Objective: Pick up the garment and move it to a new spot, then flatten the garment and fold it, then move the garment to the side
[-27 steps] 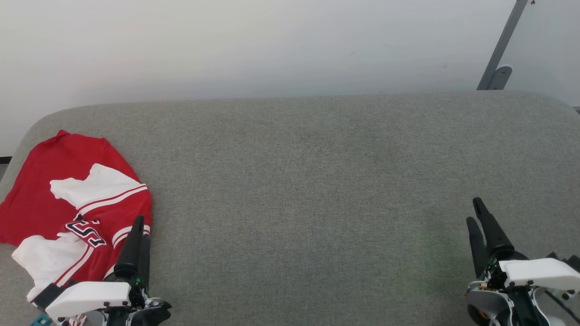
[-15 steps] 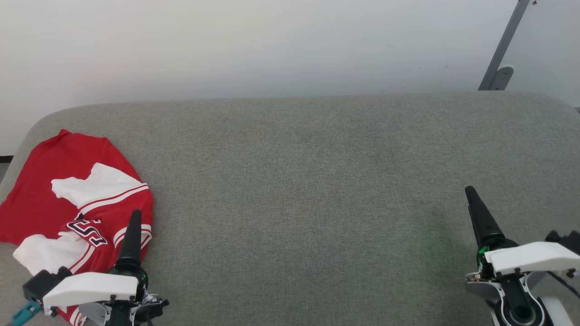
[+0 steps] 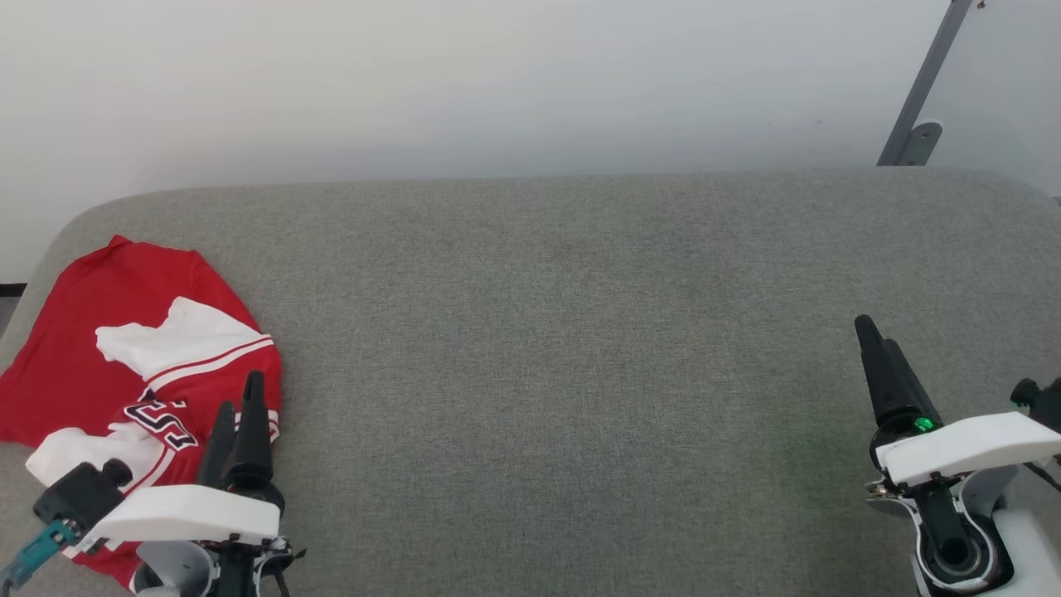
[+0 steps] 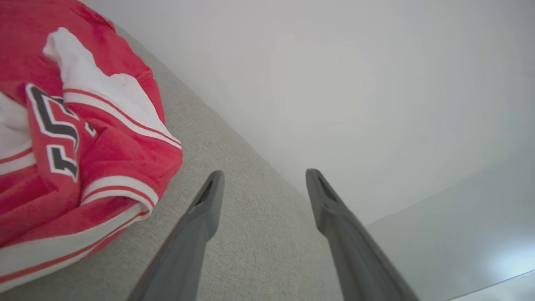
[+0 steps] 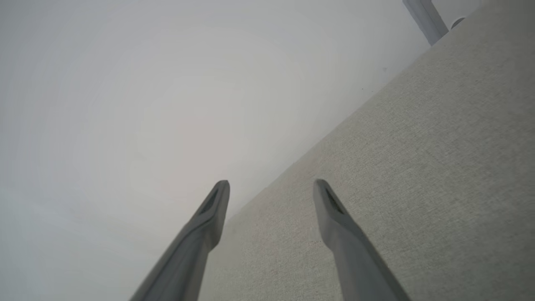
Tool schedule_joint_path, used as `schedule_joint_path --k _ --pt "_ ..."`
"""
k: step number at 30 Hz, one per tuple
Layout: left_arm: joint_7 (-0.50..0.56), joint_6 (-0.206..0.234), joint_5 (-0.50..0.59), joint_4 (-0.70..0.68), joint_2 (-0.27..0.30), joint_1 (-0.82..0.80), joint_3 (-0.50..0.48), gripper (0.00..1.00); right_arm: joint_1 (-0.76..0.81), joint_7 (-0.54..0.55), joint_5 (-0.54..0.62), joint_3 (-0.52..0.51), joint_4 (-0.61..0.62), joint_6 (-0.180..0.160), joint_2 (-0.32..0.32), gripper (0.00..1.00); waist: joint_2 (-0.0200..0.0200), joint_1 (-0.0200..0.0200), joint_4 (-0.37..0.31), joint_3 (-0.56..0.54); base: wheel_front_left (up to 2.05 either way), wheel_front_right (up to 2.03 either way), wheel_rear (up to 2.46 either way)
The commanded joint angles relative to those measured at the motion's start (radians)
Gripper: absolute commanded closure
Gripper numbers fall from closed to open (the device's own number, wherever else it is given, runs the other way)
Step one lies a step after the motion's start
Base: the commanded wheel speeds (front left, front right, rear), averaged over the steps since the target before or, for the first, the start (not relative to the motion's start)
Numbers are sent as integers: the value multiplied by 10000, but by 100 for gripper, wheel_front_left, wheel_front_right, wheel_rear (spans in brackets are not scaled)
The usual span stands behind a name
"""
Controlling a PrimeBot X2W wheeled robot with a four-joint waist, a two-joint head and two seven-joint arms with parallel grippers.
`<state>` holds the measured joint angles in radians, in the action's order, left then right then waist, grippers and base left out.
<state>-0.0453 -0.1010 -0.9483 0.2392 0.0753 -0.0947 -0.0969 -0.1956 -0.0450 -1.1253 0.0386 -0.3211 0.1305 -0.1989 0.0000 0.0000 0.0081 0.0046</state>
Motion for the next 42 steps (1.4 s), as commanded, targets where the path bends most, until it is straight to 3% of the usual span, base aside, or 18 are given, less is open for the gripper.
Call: schedule_joint_path --k 1,5,17,42 --pt "-111 40 512 -224 131 -110 67 0 -306 -114 434 79 156 1 -153 0 0 0 4 -5 0 0 0" --pt "-281 142 1520 -340 261 -28 293 0 -410 -285 1322 229 126 1 -298 0 0 0 15 -29 0 0 0" --pt "-659 447 3212 -321 587 19 749 0 -623 -671 3243 447 -34 2 -655 0 0 0 50 -71 0 0 0" --pt "-1303 669 5531 -166 866 113 1253 0 -930 -1306 5761 857 -595 2 -1168 0 0 0 -56 -85 0 0 0"
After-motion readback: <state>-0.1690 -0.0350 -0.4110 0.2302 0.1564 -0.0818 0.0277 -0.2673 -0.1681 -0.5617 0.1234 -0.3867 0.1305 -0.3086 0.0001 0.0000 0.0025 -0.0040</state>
